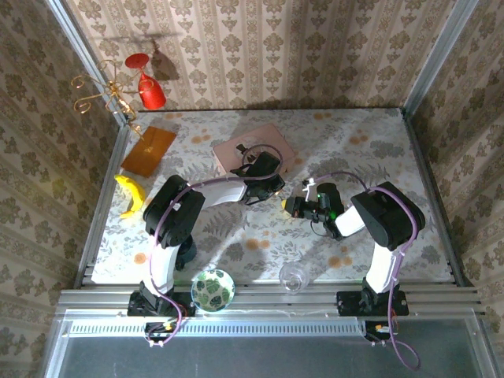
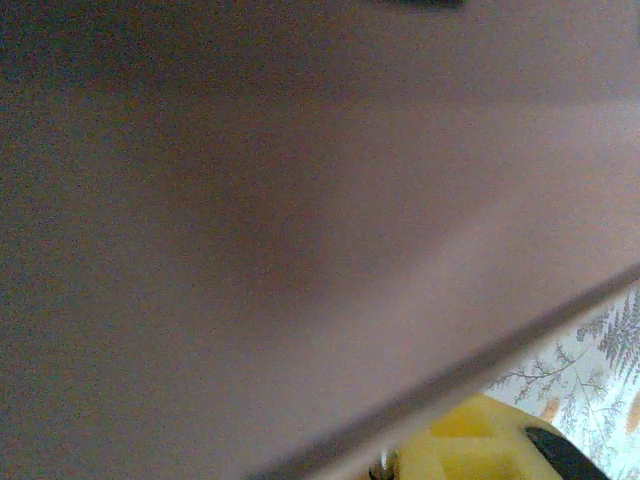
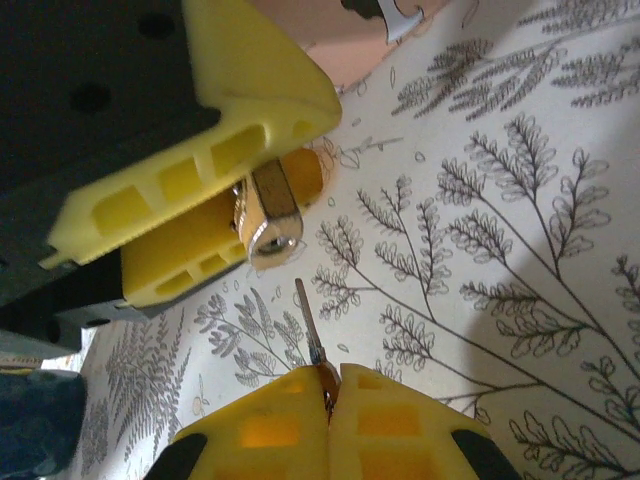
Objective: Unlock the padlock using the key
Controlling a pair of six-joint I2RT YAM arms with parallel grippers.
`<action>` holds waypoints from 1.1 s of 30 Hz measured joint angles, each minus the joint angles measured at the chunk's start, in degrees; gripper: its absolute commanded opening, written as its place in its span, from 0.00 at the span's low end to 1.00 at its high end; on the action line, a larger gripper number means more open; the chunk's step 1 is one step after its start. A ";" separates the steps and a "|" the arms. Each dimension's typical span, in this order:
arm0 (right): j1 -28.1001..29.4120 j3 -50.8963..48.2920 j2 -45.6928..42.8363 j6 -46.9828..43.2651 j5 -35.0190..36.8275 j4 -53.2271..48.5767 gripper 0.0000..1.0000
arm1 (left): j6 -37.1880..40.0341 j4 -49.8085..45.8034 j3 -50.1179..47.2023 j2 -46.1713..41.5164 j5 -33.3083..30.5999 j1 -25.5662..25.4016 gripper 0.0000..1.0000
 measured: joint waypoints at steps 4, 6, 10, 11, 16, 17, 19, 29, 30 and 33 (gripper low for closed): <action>0.00 0.11 0.07 0.15 0.61 1.42 0.00 | 0.00 0.61 -0.13 0.00 0.24 0.02 0.00; 0.00 0.17 0.35 0.20 0.63 1.64 0.00 | 0.00 0.87 -0.24 0.00 0.35 0.02 0.00; 0.00 0.42 1.27 0.44 0.68 2.05 0.00 | -0.02 1.20 -0.42 0.00 0.33 0.02 0.00; 0.00 0.42 1.44 0.63 0.83 2.40 0.00 | -0.02 1.27 -0.44 0.00 0.33 0.02 0.00; 0.00 0.42 1.62 1.46 1.70 3.76 0.00 | -0.15 1.44 -0.50 0.00 0.35 0.02 0.00; 0.00 0.42 1.62 1.49 1.88 3.96 0.00 | -0.17 1.49 -0.55 0.00 0.37 0.02 0.00; 0.00 0.42 1.62 1.49 2.14 4.39 0.00 | -0.20 1.62 -0.61 0.00 0.37 0.02 0.00; -0.02 0.42 1.62 1.49 2.99 4.85 0.00 | -0.20 2.23 -0.83 0.00 0.44 0.02 0.00; -0.02 0.42 1.62 1.49 2.97 4.87 0.00 | -0.22 2.25 -0.83 0.00 0.46 0.02 0.00; -0.02 0.42 1.62 1.49 2.99 4.96 0.00 | -0.22 2.32 -0.83 0.00 0.59 0.02 0.00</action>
